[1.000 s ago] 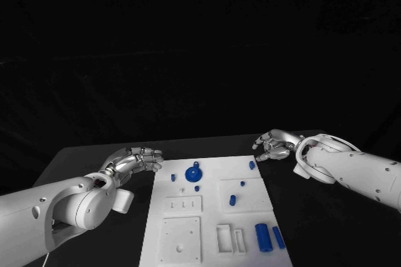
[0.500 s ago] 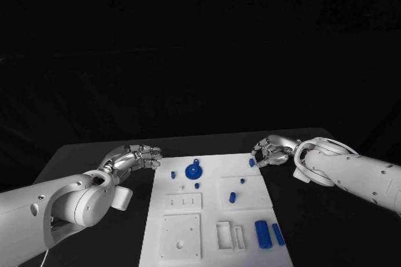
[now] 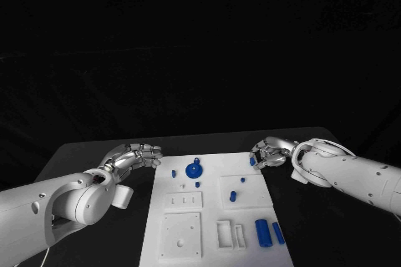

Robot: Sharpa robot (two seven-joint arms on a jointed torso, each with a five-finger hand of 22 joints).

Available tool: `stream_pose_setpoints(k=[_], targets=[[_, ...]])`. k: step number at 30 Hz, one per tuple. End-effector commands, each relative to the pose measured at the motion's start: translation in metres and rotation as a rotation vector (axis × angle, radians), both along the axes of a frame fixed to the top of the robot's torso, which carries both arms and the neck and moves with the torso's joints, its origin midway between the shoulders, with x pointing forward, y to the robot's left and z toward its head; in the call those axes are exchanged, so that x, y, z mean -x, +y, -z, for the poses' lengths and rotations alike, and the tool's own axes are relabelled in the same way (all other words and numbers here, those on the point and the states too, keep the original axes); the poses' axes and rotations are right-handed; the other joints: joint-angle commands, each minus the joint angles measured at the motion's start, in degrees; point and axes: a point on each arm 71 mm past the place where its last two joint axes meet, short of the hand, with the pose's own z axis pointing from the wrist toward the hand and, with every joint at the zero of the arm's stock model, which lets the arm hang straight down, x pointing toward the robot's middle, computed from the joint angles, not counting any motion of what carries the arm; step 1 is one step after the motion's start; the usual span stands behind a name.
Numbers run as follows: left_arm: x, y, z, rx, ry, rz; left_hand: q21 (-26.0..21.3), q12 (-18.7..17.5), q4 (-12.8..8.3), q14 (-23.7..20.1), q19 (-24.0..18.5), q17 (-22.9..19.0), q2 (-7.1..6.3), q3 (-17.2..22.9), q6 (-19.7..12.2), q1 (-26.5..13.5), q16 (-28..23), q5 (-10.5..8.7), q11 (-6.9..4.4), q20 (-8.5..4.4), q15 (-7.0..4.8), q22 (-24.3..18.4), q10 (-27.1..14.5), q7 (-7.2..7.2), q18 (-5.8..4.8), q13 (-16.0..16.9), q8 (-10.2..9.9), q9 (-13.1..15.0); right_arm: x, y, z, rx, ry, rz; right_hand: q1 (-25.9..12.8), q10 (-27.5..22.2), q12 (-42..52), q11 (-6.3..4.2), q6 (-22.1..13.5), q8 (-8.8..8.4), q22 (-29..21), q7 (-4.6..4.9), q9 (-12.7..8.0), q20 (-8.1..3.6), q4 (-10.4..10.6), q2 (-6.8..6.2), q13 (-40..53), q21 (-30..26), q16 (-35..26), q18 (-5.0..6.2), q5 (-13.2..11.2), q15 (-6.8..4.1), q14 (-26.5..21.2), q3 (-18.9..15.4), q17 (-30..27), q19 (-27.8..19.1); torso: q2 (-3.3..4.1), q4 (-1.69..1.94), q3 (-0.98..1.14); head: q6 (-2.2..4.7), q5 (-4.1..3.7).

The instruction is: Assemble the parts on the task board

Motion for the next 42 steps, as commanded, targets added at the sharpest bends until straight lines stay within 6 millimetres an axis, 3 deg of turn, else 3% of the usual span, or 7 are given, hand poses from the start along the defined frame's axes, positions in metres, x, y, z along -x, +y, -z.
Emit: stream_pose_setpoints(k=[1, 7, 12, 22, 29, 38, 42], targets=[[0.000, -0.002, -0.001, 0.007, -0.008, 0.019, -0.09, -0.40, -0.23, -0.36, -0.23, -0.06, -0.10, 0.12, -0.25, -0.61, -0.01, -0.32, -0.04, -0.10, -0.05, 0.09, -0.50, 1.01, 0.50, 0.01, -0.33, 0.06, 0.000, 0.002, 0.003, 0.017, 0.005, -0.014, -0.38, -0.14, 0.02, 0.18, 1.01, 0.37, 0.97, 0.56, -0.06, -0.04, -0.03, 0.50, -0.09, -0.21, -0.33, 3.45, -0.95, -0.13, -0.07, -0.25, 0.11, -0.03, 0.04, 0.02, -0.03, -0.11, -0.08], [0.000, -0.002, -0.001, 0.006, -0.007, 0.017, -0.09, -0.40, -0.23, -0.36, -0.24, -0.06, -0.09, 0.13, -0.25, -0.62, -0.01, -0.33, -0.04, -0.10, -0.05, 0.09, -0.51, 1.02, 0.50, 0.01, -0.34, 0.07, 0.001, 0.004, 0.009, 0.018, 0.009, -0.016, -0.51, -0.09, 0.01, -0.04, 2.60, 1.07, 0.90, 0.31, 0.05, -0.07, 0.08, 1.42, -0.24, -0.32, -0.41, 3.45, -3.58, -0.32, -0.02, 0.62, 0.15, 0.08, 0.07, -0.03, -0.01, -0.23, -0.08], [0.000, -0.002, 0.000, 0.007, -0.005, 0.021, -0.10, -0.41, -0.22, -0.36, -0.24, -0.06, -0.08, 0.12, -0.26, -0.64, -0.01, -0.33, -0.04, -0.09, -0.04, 0.10, -0.52, 1.02, 0.49, 0.01, -0.34, 0.07, 0.001, 0.005, 0.010, 0.022, 0.007, -0.015, -0.41, 0.05, -0.07, -0.66, 4.43, 1.80, 0.86, -0.34, 0.13, -0.05, 0.37, 2.08, -0.43, -0.44, -0.55, 3.45, -8.08, -0.91, 0.07, 3.11, 0.17, 0.23, 0.00, -0.06, 0.01, -0.41, -0.02], [0.000, -0.001, 0.002, 0.004, -0.001, 0.019, -0.10, -0.42, -0.21, -0.38, -0.24, -0.07, -0.07, 0.13, -0.28, -0.67, -0.01, -0.33, -0.03, -0.09, -0.04, 0.10, -0.53, 1.03, 0.49, 0.01, -0.35, 0.07, 0.001, 0.004, 0.011, 0.026, 0.009, -0.014, -0.94, 0.27, -0.11, -1.29, 6.47, 2.51, 0.95, -1.00, 0.17, -0.13, 0.71, 2.50, -0.56, -0.39, -0.67, 3.45, -9.66, -1.51, 0.24, 6.63, 0.26, 0.51, -0.06, -0.04, 0.07, -0.47, -0.12], [0.000, -0.001, 0.002, 0.004, 0.001, 0.019, -0.11, -0.42, -0.21, -0.38, -0.24, -0.07, -0.07, 0.13, -0.29, -0.68, -0.01, -0.34, -0.03, -0.08, -0.03, 0.10, -0.54, 1.03, 0.48, 0.01, -0.35, 0.08, 0.001, 0.005, 0.013, 0.028, 0.015, -0.020, -0.81, 0.34, -0.15, -1.71, 8.05, 3.06, 1.00, -1.46, 0.23, -0.17, 0.86, 2.79, -0.58, -0.35, -0.80, 3.45, -13.31, -1.93, 0.29, 10.00, 0.37, 0.56, -0.06, -0.06, 0.08, -0.55, -0.05], [0.000, -0.001, 0.002, 0.003, 0.002, 0.018, -0.11, -0.43, -0.21, -0.40, -0.25, -0.07, -0.06, 0.13, -0.30, -0.69, -0.02, -0.34, -0.02, -0.08, -0.03, 0.10, -0.55, 1.04, 0.48, 0.01, -0.36, 0.08, 0.001, 0.007, 0.014, 0.030, 0.001, -0.015, -0.99, 0.45, -0.16, -2.00, 9.01, 3.39, 1.03, -1.75, 0.29, -0.21, 1.24, 3.04, -0.58, -0.23, -0.81, 3.45, -15.20, -2.19, 0.38, 12.02, 0.47, 0.68, -0.06, -0.07, 0.04, -0.59, -0.04], [0.000, -0.001, 0.002, 0.004, 0.003, 0.021, -0.12, -0.43, -0.21, -0.40, -0.25, -0.08, -0.06, 0.14, -0.31, -0.70, -0.02, -0.34, -0.02, -0.08, -0.03, 0.10, -0.55, 1.04, 0.48, 0.01, -0.36, 0.09, 0.000, 0.009, 0.013, 0.032, -0.020, -0.014, -0.77, 0.55, -0.17, -2.17, 9.57, 3.54, 1.01, -1.92, 0.30, -0.27, 2.17, 3.18, -0.58, -0.20, -0.84, 3.45, -17.33, -2.34, 0.47, 14.68, 0.54, 0.78, -0.04, -0.05, 0.02, -0.59, -0.09]])
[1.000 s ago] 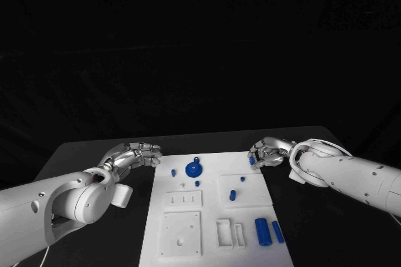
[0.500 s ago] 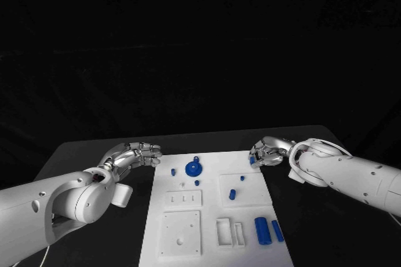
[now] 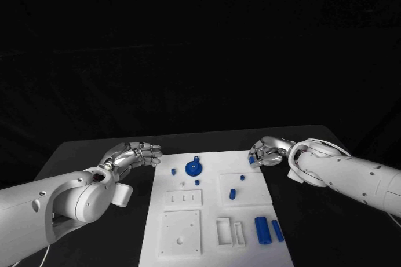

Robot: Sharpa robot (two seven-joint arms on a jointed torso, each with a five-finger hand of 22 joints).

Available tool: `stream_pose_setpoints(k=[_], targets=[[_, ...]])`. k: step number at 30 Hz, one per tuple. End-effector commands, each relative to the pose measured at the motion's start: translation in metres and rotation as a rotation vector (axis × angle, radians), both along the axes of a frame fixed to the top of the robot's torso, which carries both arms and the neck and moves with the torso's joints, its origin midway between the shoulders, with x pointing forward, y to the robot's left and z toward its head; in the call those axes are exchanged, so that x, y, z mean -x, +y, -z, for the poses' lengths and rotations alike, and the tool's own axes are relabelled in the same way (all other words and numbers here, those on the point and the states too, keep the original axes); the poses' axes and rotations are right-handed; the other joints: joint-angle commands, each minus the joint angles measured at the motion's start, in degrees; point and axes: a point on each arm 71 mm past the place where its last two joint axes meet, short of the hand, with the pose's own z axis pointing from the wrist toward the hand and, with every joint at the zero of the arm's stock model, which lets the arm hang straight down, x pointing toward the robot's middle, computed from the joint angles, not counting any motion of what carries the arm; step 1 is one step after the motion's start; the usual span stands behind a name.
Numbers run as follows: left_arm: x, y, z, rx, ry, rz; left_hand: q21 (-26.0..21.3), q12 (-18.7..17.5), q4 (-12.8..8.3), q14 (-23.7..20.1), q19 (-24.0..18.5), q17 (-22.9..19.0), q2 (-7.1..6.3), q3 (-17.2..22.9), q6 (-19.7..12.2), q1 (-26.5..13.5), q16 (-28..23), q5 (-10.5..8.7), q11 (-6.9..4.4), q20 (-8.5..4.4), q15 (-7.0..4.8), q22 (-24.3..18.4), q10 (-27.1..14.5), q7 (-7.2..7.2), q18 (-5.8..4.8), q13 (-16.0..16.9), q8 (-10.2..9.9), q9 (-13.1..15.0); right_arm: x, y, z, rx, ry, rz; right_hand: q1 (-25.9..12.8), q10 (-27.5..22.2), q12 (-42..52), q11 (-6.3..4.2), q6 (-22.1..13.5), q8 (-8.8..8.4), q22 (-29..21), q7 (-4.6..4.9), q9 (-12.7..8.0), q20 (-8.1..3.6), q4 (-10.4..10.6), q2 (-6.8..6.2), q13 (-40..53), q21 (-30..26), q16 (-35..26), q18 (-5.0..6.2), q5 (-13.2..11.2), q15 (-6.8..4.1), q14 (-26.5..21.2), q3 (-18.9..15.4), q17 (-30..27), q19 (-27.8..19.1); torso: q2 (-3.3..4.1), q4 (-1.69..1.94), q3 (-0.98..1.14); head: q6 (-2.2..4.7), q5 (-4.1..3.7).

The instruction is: Assemble the parts on the task board

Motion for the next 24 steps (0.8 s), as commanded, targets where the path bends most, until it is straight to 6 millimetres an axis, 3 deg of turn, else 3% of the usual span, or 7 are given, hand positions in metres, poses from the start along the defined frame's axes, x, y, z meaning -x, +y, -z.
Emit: stream_pose_setpoints(k=[1, 4, 9, 12, 14, 20, 24], targets=[[0.001, -0.002, 0.000, 0.006, -0.002, 0.024, -0.12, -0.21, -0.21, -0.40, -0.25, -0.08, -0.05, 0.14, -0.31, -0.70, -0.02, -0.34, -0.02, -0.08, -0.03, 0.08, -0.55, 1.04, 0.48, 0.01, -0.36, 0.10, 0.001, 0.003, 0.005, 0.028, -0.004, 0.001, 0.25, 0.06, -0.16, -0.48, 1.29, 0.31, 1.01, 0.64, 0.11, -0.21, 0.65, 0.75, -0.05, 0.08, -0.18, 2.54, -0.74, -0.36, 0.10, 1.44, 0.09, 0.50, 0.01, 0.02, -0.03, 0.00, -0.06], [0.001, -0.003, 0.000, -0.008, -0.002, 0.038, -0.05, -0.04, -0.08, -0.11, -0.11, 0.00, 0.09, 0.12, -0.11, -0.84, 0.18, -0.37, -0.13, -0.13, -0.12, 0.12, -0.25, 0.97, 0.50, 0.09, -0.23, 0.18, 0.002, 0.007, 0.004, 0.039, -0.028, 0.015, 0.19, 0.32, -0.06, -0.61, 1.70, 0.49, 1.05, 0.50, 0.19, -0.32, 1.13, 0.56, -0.03, 0.25, -0.10, 2.54, -0.78, -0.49, 0.26, 2.55, 0.17, 0.75, 0.01, -0.04, -0.02, 0.30, -0.02], [0.002, -0.007, 0.001, -0.047, 0.000, 0.071, 1.51, 2.14, 0.73, 3.39, 2.73, 1.07, 0.42, -0.29, 1.86, -1.84, 2.53, -0.67, -1.97, -1.36, -1.76, 0.61, 3.66, 0.05, 1.03, 0.98, 0.84, 0.79, 0.006, 0.019, 0.000, 0.098, -0.057, 0.043, -0.50, 1.23, 0.26, -1.01, 2.71, 1.04, 1.09, 0.09, 0.45, -0.74, 1.31, -0.31, 0.01, 0.79, 0.29, 2.54, 0.51, -0.87, 0.91, 2.97, 0.41, 1.61, -0.11, -0.12, -0.04, 0.67, 0.00], [0.002, -0.009, 0.003, -0.128, 0.008, 0.090, 3.27, 4.18, 1.41, 6.70, 5.73, 2.30, 0.29, -0.92, 3.79, -2.97, 4.75, -1.37, -3.76, -2.66, -3.52, 1.03, 7.42, -0.83, 1.47, 2.01, 1.62, 1.17, 0.005, 0.031, -0.015, 0.114, -0.088, 0.048, -0.23, 1.96, 0.38, -1.35, 3.45, 1.42, 0.97, -0.25, 0.64, -1.09, 1.67, -0.73, -0.01, 0.92, 0.44, 2.54, -0.55, -1.20, 1.17, 4.23, 0.60, 2.12, -0.14, -0.14, -0.12, 0.88, -0.04], [0.002, -0.011, 0.004, -0.152, 0.016, 0.086, 4.50, 5.36, 1.93, 8.74, 7.64, 3.24, 0.02, -1.34, 4.93, -3.77, 6.35, -4.48, -4.85, -3.59, -4.72, 1.22, 9.65, -1.35, 1.76, 2.73, 1.91, 1.30, 0.006, 0.039, -0.023, 0.123, -0.104, 0.044, -0.19, 2.21, 0.36, -1.44, 3.64, 1.50, 0.92, -0.34, 0.69, -1.19, 2.10, -0.97, -0.02, 0.92, 0.43, 2.54, -0.81, -1.29, 1.21, 5.07, 0.66, 2.26, -0.20, -0.13, -0.15, 1.10, 0.05], [0.001, -0.015, 0.006, -0.216, 0.041, 0.089, 8.60, 9.23, 2.93, 13.88, 12.68, 6.55, -0.66, -1.94, 7.79, -5.16, 11.88, -5.94, -7.58, -6.14, -8.15, 1.46, 15.94, -2.86, 2.36, 5.70, 2.07, 1.34, 0.009, 0.069, -0.044, 0.135, -0.148, 0.015, -0.31, 2.51, 0.31, -1.54, 3.87, 1.61, 0.90, -0.44, 0.78, -1.33, 2.73, -1.77, 0.00, 0.97, 0.45, 2.54, -0.91, -1.39, 1.32, 6.05, 0.79, 2.52, -0.65, -0.33, -0.42, 1.44, 0.31], [0.000, -0.021, 0.005, -0.240, 0.066, 0.103, 11.39, 11.96, 3.48, 15.80, 14.91, 8.76, -1.08, -2.46, 9.00, -6.05, 15.55, -7.09, -8.60, -7.63, -9.94, 1.52, 18.28, -3.74, 2.56, 7.96, 1.66, 1.16, 0.013, 0.090, -0.053, 0.141, -0.172, -0.007, -0.42, 2.63, 0.29, -1.58, 3.96, 1.66, 0.91, -0.48, 0.83, -1.37, 3.05, -2.24, 0.02, 1.00, 0.48, 2.54, -0.99, -1.43, 1.39, 6.37, 0.86, 2.63, -1.22, -0.47, -0.60, 1.35, 0.75]])
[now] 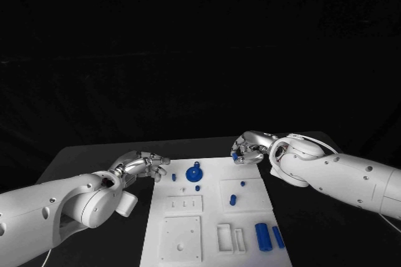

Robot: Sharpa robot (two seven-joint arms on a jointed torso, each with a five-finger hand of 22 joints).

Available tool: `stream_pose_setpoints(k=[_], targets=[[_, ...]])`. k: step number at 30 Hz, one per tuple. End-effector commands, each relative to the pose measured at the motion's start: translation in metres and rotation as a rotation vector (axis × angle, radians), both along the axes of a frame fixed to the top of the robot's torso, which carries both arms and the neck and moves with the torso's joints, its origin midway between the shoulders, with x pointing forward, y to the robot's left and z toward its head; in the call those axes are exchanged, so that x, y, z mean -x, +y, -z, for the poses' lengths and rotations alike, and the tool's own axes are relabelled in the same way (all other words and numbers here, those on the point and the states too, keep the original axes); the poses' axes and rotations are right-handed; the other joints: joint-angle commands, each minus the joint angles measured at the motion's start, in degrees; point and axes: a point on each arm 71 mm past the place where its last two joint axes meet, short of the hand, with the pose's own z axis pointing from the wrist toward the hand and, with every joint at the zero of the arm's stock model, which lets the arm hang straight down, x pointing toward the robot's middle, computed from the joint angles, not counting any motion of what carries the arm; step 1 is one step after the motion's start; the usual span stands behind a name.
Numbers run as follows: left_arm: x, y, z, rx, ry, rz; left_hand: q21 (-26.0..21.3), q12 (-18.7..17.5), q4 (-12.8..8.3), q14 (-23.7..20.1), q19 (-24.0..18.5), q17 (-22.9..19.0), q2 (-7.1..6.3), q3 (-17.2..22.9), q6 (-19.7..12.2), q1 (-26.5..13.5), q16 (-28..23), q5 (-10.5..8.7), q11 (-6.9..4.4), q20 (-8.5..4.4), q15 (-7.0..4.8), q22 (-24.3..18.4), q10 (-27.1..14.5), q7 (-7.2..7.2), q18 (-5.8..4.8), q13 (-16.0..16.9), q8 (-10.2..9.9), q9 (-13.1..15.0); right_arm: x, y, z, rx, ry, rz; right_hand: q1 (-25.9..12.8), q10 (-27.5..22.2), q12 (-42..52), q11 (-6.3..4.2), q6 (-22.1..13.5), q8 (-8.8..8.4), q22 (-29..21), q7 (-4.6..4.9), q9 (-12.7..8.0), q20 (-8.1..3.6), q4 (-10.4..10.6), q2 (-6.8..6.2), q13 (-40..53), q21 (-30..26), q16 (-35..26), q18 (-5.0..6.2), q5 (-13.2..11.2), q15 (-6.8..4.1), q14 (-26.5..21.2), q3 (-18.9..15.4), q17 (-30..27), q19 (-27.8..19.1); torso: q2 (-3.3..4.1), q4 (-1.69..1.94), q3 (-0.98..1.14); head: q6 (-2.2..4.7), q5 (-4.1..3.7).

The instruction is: Assemble the parts on the task board

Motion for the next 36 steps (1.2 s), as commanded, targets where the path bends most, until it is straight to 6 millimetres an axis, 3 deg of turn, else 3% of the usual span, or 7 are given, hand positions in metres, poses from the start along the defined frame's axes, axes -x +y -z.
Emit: stream_pose_setpoints(k=[1, 5, 8, 11, 19, 23, 36], targets=[[0.000, -0.007, 0.000, -0.081, 0.033, 0.028, 1.37, 1.38, 0.52, 0.77, 0.91, 1.03, -0.18, -0.09, 0.74, -0.83, 1.75, -1.15, -0.42, -0.69, -0.62, 1.34, 0.71, -0.15, 1.16, 1.21, -0.31, -0.18, 0.002, 0.012, -0.007, 0.044, -0.041, 0.038, 0.00, 0.30, 0.28, -0.05, 1.88, 0.68, 0.91, 1.53, 0.82, -0.06, 0.25, -0.51, 0.02, 0.31, 0.25, 2.54, -0.41, -0.22, 0.14, 0.43, 0.09, 0.49, -0.77, -0.20, -0.31, -0.03, 0.47], [0.001, -0.017, -0.001, -0.112, 0.057, 0.043, 2.66, 2.98, 1.28, 0.35, 0.86, 1.96, -1.38, -0.18, 1.11, -1.58, 3.33, -5.68, -0.63, -1.52, -1.10, 1.18, 0.13, -0.23, 0.92, 2.87, -0.99, -0.42, 0.008, 0.038, -0.012, 0.047, -0.065, 0.003, -0.19, 0.35, 0.21, -0.07, 1.85, 0.66, 0.89, 1.51, 0.84, -0.08, 0.76, -1.37, 0.06, 0.30, 0.20, 2.54, -0.26, -0.24, 0.14, 0.79, 0.15, 0.57, -1.35, -0.27, -0.51, -0.07, 0.57], [0.001, -0.023, -0.002, -0.121, 0.073, 0.048, 1.77, 1.91, 1.60, -2.98, -1.62, 1.34, -3.15, -0.49, 0.48, -2.49, 1.80, -6.23, 0.31, -1.22, 0.30, 0.77, -3.67, 0.65, 0.07, 2.92, -1.71, -0.66, 0.013, 0.054, -0.015, 0.047, -0.085, -0.025, -0.25, 0.38, 0.19, -0.08, 1.88, 0.67, 0.89, 1.50, 0.86, -0.09, 1.02, -1.79, 0.09, 0.31, 0.19, 2.54, -0.22, -0.25, 0.17, 0.95, 0.18, 0.63, -1.70, -0.29, -0.63, -0.23, 1.06], [0.000, -0.031, -0.001, -0.146, 0.075, 0.066, 1.37, 1.88, 2.52, -3.80, -2.65, 1.12, -4.11, -0.49, 0.46, -3.40, 1.47, -6.21, 0.71, -1.06, 0.93, 0.60, -4.81, 0.80, -0.36, 3.21, -1.83, -0.66, 0.018, 0.074, -0.017, 0.032, -0.100, -0.076, -0.30, 0.42, 0.17, -0.10, 1.92, 0.69, 0.88, 1.48, 0.89, -0.11, 1.33, -2.11, 0.11, 0.33, 0.19, 2.54, -0.15, -0.26, 0.20, 1.13, 0.22, 0.71, -2.05, -0.22, -0.73, -0.32, 1.54], [-0.002, -0.041, 0.000, -0.166, 0.083, 0.081, 1.78, 3.16, 7.85, -3.21, -2.35, 1.26, -6.08, 0.01, 1.83, -8.00, 2.36, -6.20, 0.21, -1.67, 0.42, 0.39, -4.81, 0.26, -0.36, 4.49, -1.43, -0.34, 0.027, 0.108, -0.018, 0.044, -0.128, -0.148, -0.32, 0.48, 0.11, -0.10, 1.87, 0.67, 0.88, 1.49, 0.93, -0.22, 1.91, -2.59, 0.19, 0.35, 0.19, 2.54, 0.83, -0.27, 0.27, 1.45, 0.33, 0.88, -2.57, -0.18, -0.74, -0.87, 2.16], [-0.001, -0.046, 0.000, -0.164, 0.086, 0.101, 1.83, 3.35, 10.16, -3.44, -2.61, 1.13, -6.32, 0.74, 2.25, -9.13, 2.39, -6.18, 0.17, -1.76, 0.44, 0.29, -5.28, 0.15, -0.44, 4.92, -1.37, -0.23, 0.032, 0.119, -0.016, 0.049, -0.127, -0.174, -0.44, 0.53, 0.10, -0.11, 1.90, 0.70, 0.88, 1.47, 0.97, -0.24, 2.15, -2.60, 0.21, 0.36, 0.20, 2.54, 1.17, -0.28, 0.30, 1.44, 0.38, 0.93, -2.65, -0.10, -0.79, -0.99, 2.33], [-0.001, -0.053, 0.000, -0.148, 0.085, 0.097, 1.77, 3.30, 11.55, -3.98, -3.16, 0.83, -6.35, 1.10, 1.84, -9.05, 2.14, -6.19, 0.40, -1.65, 0.64, 0.15, -6.13, 0.36, -0.52, 5.31, -1.81, -0.29, 0.040, 0.137, -0.009, 0.073, -0.107, -0.224, -0.42, 0.56, 0.08, -0.13, 1.91, 0.71, 0.89, 1.45, 1.01, -0.28, 2.24, -2.60, 0.25, 0.37, 0.21, 2.54, 1.56, -0.30, 0.32, 1.44, 0.43, 0.96, -2.46, -0.24, -0.69, -1.23, 3.18]])
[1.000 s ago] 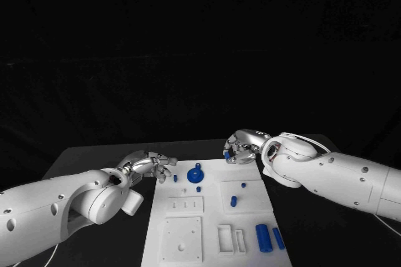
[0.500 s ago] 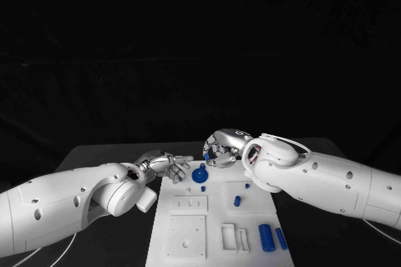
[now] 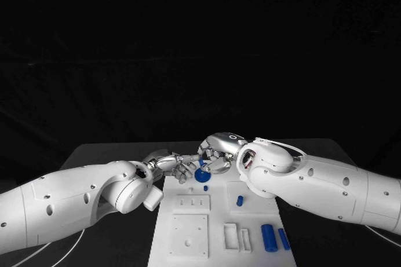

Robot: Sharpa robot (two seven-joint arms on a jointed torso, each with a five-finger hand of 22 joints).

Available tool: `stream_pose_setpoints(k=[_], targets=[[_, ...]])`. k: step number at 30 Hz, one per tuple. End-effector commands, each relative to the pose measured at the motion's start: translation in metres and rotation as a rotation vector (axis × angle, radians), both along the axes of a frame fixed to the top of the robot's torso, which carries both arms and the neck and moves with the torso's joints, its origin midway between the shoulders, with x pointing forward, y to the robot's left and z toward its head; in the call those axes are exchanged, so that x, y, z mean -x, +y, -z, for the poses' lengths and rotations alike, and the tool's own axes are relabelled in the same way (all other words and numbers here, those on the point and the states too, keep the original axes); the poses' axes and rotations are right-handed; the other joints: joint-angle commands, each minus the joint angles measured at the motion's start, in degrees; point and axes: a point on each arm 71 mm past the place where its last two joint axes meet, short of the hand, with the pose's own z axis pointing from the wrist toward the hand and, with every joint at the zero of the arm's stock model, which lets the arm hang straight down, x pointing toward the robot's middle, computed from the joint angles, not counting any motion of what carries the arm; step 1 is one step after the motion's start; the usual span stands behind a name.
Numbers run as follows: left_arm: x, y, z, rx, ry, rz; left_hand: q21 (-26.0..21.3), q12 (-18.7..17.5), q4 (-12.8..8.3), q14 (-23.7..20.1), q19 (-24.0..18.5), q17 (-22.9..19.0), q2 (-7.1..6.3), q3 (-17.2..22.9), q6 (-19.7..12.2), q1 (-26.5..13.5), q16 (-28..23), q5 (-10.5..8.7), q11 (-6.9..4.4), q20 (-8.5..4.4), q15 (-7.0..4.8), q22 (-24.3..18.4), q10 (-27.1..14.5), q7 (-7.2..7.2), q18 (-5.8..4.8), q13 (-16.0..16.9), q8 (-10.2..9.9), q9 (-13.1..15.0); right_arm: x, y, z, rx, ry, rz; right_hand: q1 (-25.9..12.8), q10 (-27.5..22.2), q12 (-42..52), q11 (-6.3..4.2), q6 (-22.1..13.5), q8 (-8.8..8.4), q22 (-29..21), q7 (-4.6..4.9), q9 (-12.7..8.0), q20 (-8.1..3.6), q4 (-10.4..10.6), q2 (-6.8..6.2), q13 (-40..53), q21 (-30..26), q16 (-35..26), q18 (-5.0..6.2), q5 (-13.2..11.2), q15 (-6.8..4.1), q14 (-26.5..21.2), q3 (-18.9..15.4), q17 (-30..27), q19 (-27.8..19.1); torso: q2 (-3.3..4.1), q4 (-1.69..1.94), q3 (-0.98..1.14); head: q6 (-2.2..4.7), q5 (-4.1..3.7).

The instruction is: Assemble the parts on the task board

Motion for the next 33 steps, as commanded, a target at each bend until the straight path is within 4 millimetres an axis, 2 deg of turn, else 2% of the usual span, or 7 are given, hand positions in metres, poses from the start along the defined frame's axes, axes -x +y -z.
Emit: stream_pose_setpoints(k=[1, 5, 10, 17, 33], targets=[[0.001, -0.004, -0.002, 0.003, -0.002, 0.013, 0.19, 0.33, 0.30, -0.37, -0.46, -0.09, -0.03, 0.10, -0.26, -0.20, -0.15, -0.16, -0.03, -1.02, 0.10, 0.18, -0.36, 0.20, -0.11, 0.11, -0.26, -0.06, 0.000, 0.002, 0.003, 0.026, -0.004, -0.005, 0.18, 0.35, 0.08, 0.06, 1.92, 0.10, 0.89, 1.43, 0.92, -0.08, 0.31, -0.32, 0.06, 0.38, 0.21, 2.54, 0.22, -0.22, 0.01, 0.02, 0.05, 0.35, 0.05, -0.03, 0.05, -0.25, 0.21], [0.001, -0.005, -0.002, 0.002, -0.002, 0.015, 0.25, 0.37, 0.21, -0.39, -0.51, -0.12, 0.12, 0.13, -0.31, 0.22, -0.13, -0.16, 0.00, -1.00, 0.11, 0.19, -0.44, 0.24, -0.11, 0.21, -0.32, -0.05, 0.000, 0.004, 0.006, 0.029, 0.004, -0.007, 0.18, 0.36, 0.08, 0.06, 1.92, 0.11, 0.90, 1.42, 0.93, -0.08, 0.33, -0.30, 0.06, 0.38, 0.21, 2.54, 0.30, -0.22, 0.01, 0.02, 0.07, 0.36, 0.09, 0.02, 0.00, -0.29, 0.23], [0.001, -0.007, -0.001, 0.001, 0.002, 0.023, 0.33, 0.42, 0.03, -0.38, -0.57, -0.15, 0.38, 0.03, -0.22, 0.64, -0.09, -0.16, 0.00, -0.98, 0.13, 0.21, -0.49, 0.23, -0.11, 0.33, -0.31, 0.00, 0.000, 0.008, 0.009, 0.033, 0.010, -0.013, 0.16, 0.36, 0.07, 0.06, 1.92, 0.11, 0.90, 1.42, 0.94, -0.08, 0.34, -0.30, 0.07, 0.38, 0.21, 2.54, 0.39, -0.22, 0.01, -0.01, 0.08, 0.36, 0.05, -0.01, 0.09, -0.41, 0.36], [0.001, -0.008, -0.001, -0.001, 0.007, 0.027, 0.42, 0.48, -0.12, -0.41, -0.66, -0.21, 0.98, -0.34, -0.14, 0.97, -0.06, -0.17, 0.01, -0.92, 0.16, 0.20, -0.61, 0.23, -0.15, 0.51, -0.34, 0.05, 0.001, 0.010, 0.011, 0.033, 0.013, -0.019, 0.12, 0.36, 0.07, 0.06, 1.91, 0.11, 0.90, 1.43, 0.95, -0.07, 0.36, -0.29, 0.08, 0.38, 0.20, 2.54, 0.46, -0.23, 0.01, -0.04, 0.09, 0.36, 0.08, 0.01, 0.08, -0.45, 0.38], [-0.002, -0.007, 0.001, -0.006, 0.027, 0.017, 0.48, 0.52, -0.19, -0.42, -0.74, -0.27, 1.11, -0.73, -0.09, 1.16, -0.01, -0.17, 0.02, -0.91, 0.17, 0.16, -0.71, 0.23, -0.14, 0.67, -0.39, 0.09, 0.004, 0.016, 0.012, 0.026, 0.015, -0.035, 0.04, 0.36, 0.05, 0.06, 1.90, 0.11, 0.91, 1.43, 0.97, -0.07, 0.42, -0.25, 0.10, 0.38, 0.20, 2.54, 0.66, -0.22, 0.01, -0.14, 0.12, 0.36, 0.09, -0.01, 0.12, -0.55, 0.51]])
